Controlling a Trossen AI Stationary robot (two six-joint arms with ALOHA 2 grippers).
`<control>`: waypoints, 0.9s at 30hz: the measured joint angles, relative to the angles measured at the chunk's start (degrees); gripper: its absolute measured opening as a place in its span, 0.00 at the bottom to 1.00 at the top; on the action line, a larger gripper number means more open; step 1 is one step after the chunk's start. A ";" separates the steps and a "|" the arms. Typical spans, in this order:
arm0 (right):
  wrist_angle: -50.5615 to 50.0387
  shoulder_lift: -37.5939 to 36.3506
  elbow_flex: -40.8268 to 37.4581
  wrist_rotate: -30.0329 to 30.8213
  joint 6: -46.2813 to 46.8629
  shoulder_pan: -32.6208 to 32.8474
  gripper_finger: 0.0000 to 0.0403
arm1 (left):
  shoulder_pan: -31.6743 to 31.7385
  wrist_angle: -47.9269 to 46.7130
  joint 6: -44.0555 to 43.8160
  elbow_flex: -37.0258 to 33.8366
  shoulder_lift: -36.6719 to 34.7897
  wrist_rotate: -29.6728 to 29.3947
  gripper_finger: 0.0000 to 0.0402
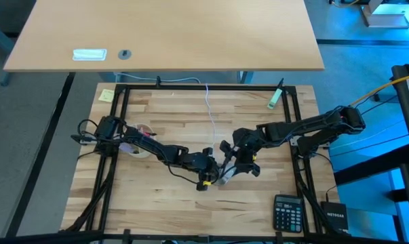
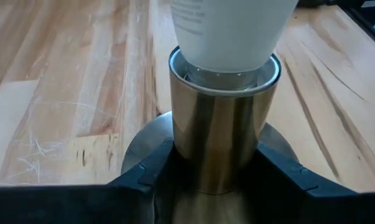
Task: Screw lightbulb
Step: Remove the lightbulb from the lamp
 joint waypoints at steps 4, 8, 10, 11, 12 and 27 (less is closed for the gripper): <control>-0.66 0.38 0.08 2.70 4.24 0.00 0.56 | 0.08 0.15 -0.08 -0.03 0.13 -0.08 0.39; -0.79 0.41 0.30 5.89 12.66 -0.02 0.63 | 0.15 0.48 -0.31 -0.09 0.28 -0.39 0.39; -0.45 0.31 0.37 6.05 16.65 -0.04 0.68 | 0.13 0.42 -0.42 -0.10 0.30 -0.35 0.39; -0.50 0.03 0.39 6.03 18.26 -0.02 0.70 | 0.11 0.30 -0.44 -0.15 0.37 -0.35 0.39; -0.61 -0.16 0.43 6.00 19.56 -0.03 0.72 | 0.11 0.24 -0.46 -0.17 0.41 -0.31 0.39; -26.18 -0.40 15.43 8.73 55.27 -0.02 0.84 | 0.63 -0.80 -5.77 -0.20 0.44 -3.21 0.39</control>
